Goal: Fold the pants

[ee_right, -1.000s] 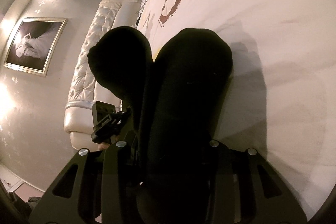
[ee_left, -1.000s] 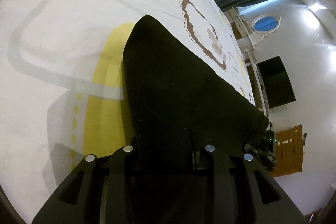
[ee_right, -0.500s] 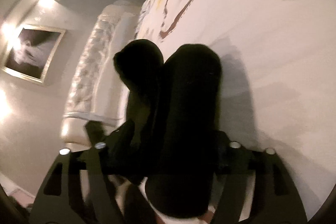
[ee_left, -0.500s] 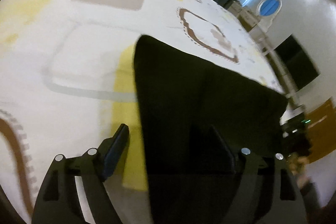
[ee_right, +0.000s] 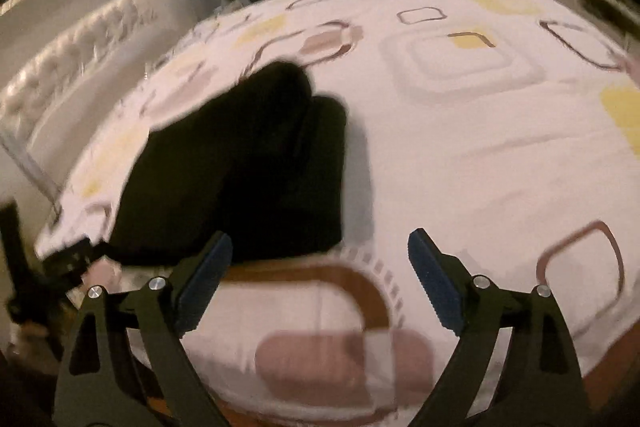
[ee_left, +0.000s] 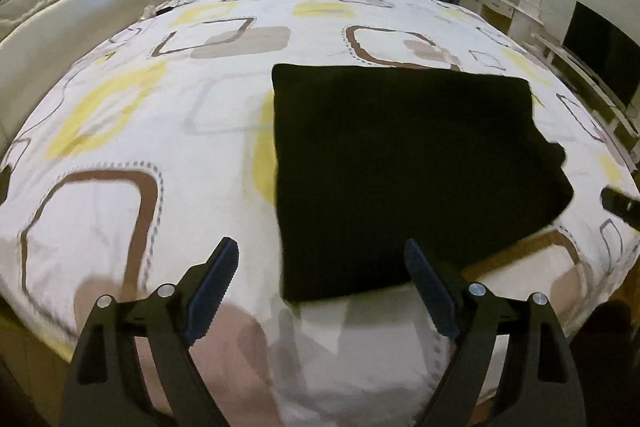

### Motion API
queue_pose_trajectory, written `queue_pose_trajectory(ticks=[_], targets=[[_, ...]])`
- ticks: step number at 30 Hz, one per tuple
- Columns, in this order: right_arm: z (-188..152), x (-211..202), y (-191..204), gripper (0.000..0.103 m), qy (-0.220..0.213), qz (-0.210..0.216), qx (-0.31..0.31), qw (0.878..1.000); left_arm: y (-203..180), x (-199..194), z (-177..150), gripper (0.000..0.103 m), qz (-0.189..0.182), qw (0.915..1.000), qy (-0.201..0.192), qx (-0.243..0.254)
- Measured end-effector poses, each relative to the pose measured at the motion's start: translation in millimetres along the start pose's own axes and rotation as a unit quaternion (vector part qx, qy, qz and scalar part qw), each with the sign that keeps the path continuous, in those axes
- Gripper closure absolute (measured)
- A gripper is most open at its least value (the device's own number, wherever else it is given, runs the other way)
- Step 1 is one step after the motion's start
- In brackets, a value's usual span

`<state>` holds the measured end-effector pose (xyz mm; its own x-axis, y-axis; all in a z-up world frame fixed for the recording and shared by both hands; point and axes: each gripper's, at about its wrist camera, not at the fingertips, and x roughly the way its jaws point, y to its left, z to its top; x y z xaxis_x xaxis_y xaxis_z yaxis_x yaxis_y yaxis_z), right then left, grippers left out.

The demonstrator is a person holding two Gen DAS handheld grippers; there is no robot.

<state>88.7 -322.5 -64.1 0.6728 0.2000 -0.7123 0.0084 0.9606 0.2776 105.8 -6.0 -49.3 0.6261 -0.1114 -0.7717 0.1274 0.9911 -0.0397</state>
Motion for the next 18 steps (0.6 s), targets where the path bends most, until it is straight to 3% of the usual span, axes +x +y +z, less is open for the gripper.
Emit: queue_pose_trajectory(ticks=[3, 12, 18], targets=[[-22.8, -3.0, 21.0, 0.013, 0.011, -0.003, -0.033, 0.999, -17.3, -10.0, -14.2, 0.018, 0.004, 1.0, 0.002, 0.0], [-48.7, -7.2, 58.0, 0.013, 0.032, 0.015, -0.062, 0.997, -33.2, -36.8, -43.2, 0.018, -0.052, 0.9979, -0.018, -0.034], [-58.4, -12.7, 71.5, 0.013, 0.03, 0.02, -0.078, 0.996, -46.6, -45.2, -58.4, 0.018, -0.032, 0.999, -0.022, -0.022]])
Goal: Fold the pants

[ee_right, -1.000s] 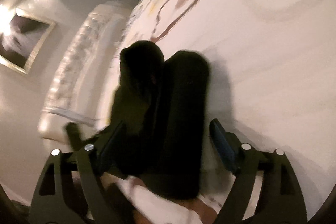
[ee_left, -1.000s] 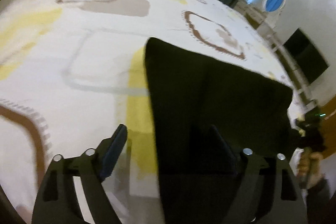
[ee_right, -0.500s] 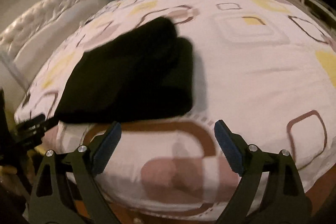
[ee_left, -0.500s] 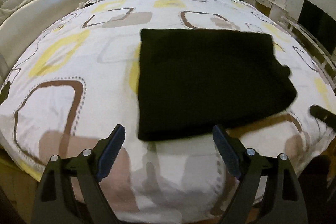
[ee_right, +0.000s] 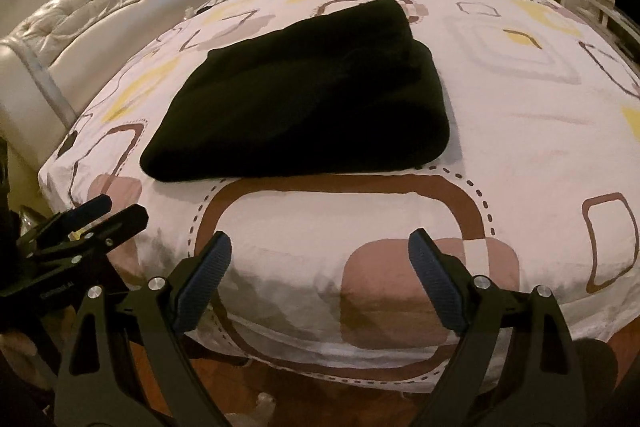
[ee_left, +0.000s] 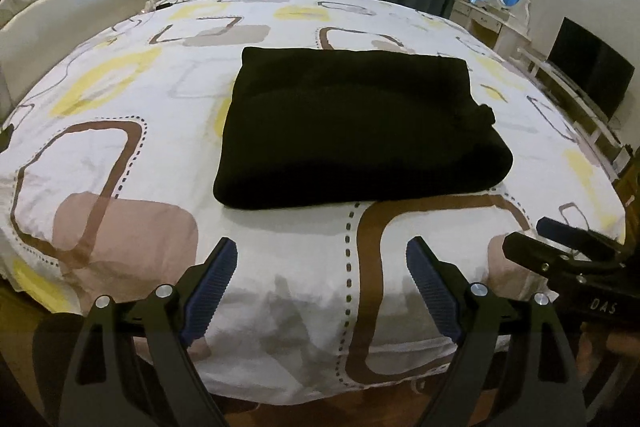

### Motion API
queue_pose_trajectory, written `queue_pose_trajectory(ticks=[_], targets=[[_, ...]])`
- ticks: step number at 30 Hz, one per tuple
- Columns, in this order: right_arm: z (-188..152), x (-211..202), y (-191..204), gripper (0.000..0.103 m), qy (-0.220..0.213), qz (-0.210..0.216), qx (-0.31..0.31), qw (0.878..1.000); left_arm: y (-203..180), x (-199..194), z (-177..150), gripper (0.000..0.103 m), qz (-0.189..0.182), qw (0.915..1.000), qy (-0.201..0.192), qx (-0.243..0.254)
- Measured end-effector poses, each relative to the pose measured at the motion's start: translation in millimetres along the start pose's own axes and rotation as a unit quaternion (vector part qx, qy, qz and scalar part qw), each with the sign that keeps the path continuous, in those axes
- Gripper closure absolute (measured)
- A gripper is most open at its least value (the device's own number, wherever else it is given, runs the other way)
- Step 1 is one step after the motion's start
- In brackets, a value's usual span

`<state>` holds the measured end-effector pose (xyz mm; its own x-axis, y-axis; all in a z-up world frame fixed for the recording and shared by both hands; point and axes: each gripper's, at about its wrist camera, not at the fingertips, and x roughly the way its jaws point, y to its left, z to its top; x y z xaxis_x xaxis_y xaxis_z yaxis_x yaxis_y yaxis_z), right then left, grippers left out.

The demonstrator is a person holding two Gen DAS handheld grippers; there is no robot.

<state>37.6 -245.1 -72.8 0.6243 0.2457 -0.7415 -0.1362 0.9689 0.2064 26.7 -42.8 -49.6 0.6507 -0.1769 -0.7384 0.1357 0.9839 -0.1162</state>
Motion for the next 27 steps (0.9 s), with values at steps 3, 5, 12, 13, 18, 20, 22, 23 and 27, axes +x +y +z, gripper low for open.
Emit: queue_pose_trajectory(ticks=[3, 5, 12, 13, 18, 20, 22, 23, 27], targets=[[-1.4, -1.0, 2.5, 0.013, 0.001, 0.002, -0.002, 1.0, -2.4, -3.8, -3.1, 0.018, -0.006, 1.0, -0.005, 0.002], [-2.3, -1.4, 3.0, 0.013, 0.002, 0.003, -0.002, 1.0, -4.1, -6.4, -3.3, 0.018, -0.002, 0.9999, -0.012, 0.003], [-3.8, -1.2, 3.7, 0.013, 0.003, 0.005, -0.002, 1.0, -6.2, -9.7, -1.1, 0.017, 0.005, 0.9998, -0.017, 0.006], [-4.1, -1.0, 4.2, 0.013, 0.005, 0.006, -0.002, 1.0, -6.8, -10.0, -1.1, 0.017, 0.008, 0.9998, -0.017, 0.006], [-6.3, -0.4, 6.2, 0.013, 0.008, 0.01, -0.004, 1.0, -6.9, -10.0, -1.1, 0.017, 0.013, 0.9997, -0.019, 0.0], [-6.3, -0.9, 6.7, 0.013, 0.008, 0.012, -0.004, 1.0, -7.4, -10.1, 0.5, 0.017, 0.017, 0.9997, -0.018, -0.003], [-6.1, -1.3, 6.9, 0.013, 0.007, 0.012, -0.004, 1.0, -7.7, -9.8, 1.5, 0.017, 0.016, 0.9997, -0.018, -0.002], [-6.1, -1.4, 6.8, 0.013, 0.007, 0.012, -0.004, 1.0, -8.2, -10.2, 1.6, 0.017, 0.016, 0.9997, -0.019, 0.0], [-6.0, -1.5, 6.5, 0.013, 0.007, 0.012, -0.004, 1.0, -10.9, -10.7, 3.3, 0.017, 0.021, 0.9995, -0.022, 0.008]])
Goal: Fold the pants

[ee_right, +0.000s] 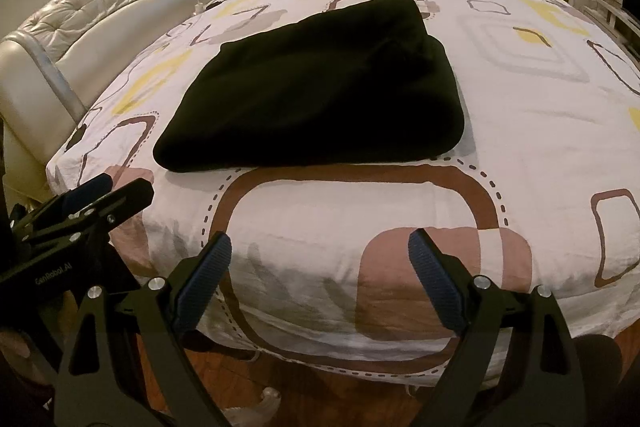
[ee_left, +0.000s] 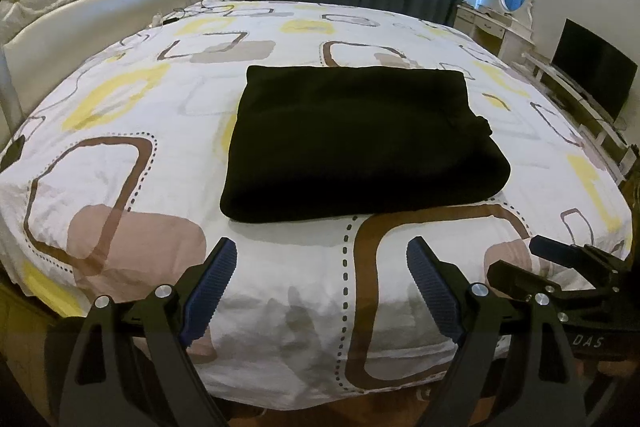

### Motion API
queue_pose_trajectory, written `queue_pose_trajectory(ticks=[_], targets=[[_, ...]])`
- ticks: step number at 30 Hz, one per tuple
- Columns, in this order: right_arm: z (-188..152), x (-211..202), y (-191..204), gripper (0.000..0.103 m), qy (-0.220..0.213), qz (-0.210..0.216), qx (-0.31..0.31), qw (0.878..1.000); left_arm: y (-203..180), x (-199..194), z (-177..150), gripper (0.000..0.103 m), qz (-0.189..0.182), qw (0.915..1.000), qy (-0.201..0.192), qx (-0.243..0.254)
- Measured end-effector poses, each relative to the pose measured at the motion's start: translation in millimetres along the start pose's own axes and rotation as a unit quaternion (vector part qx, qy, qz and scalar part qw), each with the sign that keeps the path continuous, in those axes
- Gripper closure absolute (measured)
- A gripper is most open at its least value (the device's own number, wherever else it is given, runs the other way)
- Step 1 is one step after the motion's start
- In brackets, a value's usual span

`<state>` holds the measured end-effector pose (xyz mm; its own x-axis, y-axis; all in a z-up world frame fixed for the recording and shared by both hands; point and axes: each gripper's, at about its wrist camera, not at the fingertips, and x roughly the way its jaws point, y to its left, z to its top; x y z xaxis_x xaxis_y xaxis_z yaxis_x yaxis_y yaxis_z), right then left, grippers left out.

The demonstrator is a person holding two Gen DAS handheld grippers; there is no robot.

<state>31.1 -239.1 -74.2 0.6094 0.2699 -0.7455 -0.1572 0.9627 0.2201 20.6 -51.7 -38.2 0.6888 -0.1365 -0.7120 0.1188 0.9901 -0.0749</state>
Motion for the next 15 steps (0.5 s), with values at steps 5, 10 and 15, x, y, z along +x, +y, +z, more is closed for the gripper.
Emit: queue_pose_trajectory(ticks=[5, 10, 15], targets=[[-0.1, -0.5, -0.7, 0.013, 0.001, 0.001, 0.001, 1.0, -3.3, 4.4, -2.6, 0.016, -0.001, 0.9999, 0.012, 0.003], [-0.9, -1.1, -3.3, 0.013, 0.001, 0.001, 0.005, 1.0, -9.3, 3.3, -3.8, 0.016, 0.011, 0.9998, 0.007, 0.013], [-0.7, -1.0, -5.7, 0.013, 0.002, 0.002, 0.007, 1.0, -16.1, 1.6, -5.0, 0.016, 0.016, 0.9995, 0.003, 0.028]])
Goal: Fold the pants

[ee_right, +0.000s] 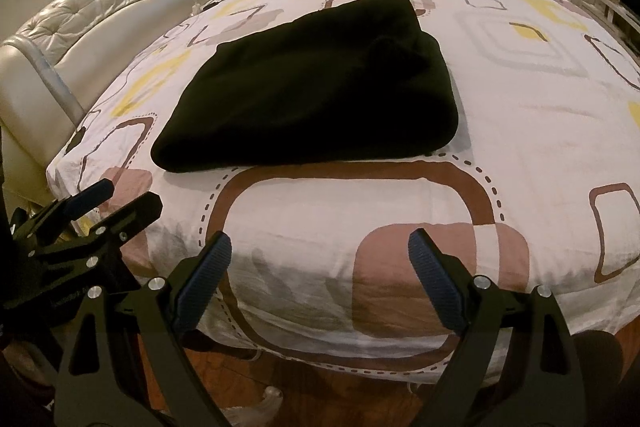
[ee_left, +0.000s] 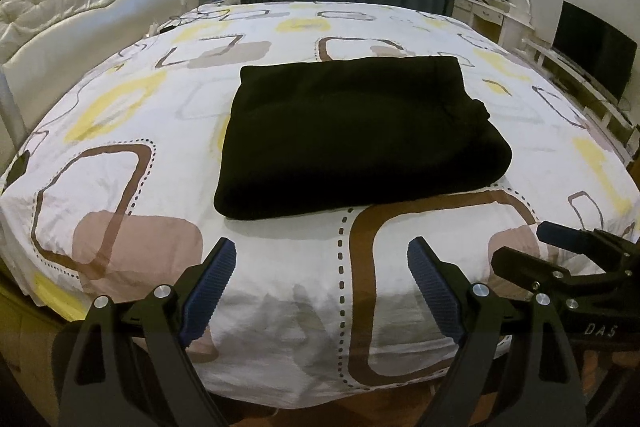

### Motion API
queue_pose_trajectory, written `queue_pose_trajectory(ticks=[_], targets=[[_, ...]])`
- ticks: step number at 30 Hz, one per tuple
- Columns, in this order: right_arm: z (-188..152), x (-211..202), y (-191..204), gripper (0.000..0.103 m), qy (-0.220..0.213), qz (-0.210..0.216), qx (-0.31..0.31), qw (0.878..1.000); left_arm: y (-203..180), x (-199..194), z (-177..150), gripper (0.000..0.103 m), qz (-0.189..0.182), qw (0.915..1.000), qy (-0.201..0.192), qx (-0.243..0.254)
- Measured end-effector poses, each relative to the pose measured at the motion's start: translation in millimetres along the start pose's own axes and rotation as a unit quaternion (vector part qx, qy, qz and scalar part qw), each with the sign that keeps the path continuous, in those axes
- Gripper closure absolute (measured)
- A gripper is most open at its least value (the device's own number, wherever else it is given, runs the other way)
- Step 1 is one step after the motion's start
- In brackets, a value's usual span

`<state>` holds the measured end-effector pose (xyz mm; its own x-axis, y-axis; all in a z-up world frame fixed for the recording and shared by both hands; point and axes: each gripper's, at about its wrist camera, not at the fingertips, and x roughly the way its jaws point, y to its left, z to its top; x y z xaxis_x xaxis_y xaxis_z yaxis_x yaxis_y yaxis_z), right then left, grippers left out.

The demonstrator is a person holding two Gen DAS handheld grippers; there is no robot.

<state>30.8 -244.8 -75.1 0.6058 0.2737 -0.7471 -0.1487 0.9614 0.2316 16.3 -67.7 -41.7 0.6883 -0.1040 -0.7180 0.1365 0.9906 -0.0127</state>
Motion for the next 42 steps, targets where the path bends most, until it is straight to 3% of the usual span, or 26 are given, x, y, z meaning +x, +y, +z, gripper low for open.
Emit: queue_pose_trajectory(ticks=[11, 18, 25, 32, 39, 42], targets=[[-0.5, -1.9, -4.1, 0.013, 0.001, -0.001, 0.004, 1.0, 7.3, 0.9, 2.3, 0.016, -0.007, 0.9997, 0.005, -0.025], [0.6, -1.7, -3.9, 0.013, 0.004, -0.001, 0.003, 1.0, 5.4, -1.6, 6.0, 0.016, 0.013, 0.9998, -0.007, -0.014], [-1.1, 0.3, -4.8, 0.013, 0.01, 0.0, 0.005, 1.0, 0.9, -2.9, 8.9, 0.013, 0.006, 0.9999, -0.011, -0.01], [-2.7, 2.6, -7.4, 0.013, 0.015, 0.004, 0.01, 1.0, -3.2, -3.9, 11.2, 0.013, 0.059, 0.998, -0.018, -0.006], [-3.6, 3.2, -10.5, 0.013, 0.017, 0.004, 0.014, 1.0, -7.7, -4.0, 15.1, 0.013, 0.045, 0.9989, -0.01, 0.001], [-3.3, 2.5, -13.1, 0.013, 0.015, 0.003, 0.019, 1.0, -4.0, -0.5, 15.9, 0.013, 0.023, 0.9995, 0.015, -0.019]])
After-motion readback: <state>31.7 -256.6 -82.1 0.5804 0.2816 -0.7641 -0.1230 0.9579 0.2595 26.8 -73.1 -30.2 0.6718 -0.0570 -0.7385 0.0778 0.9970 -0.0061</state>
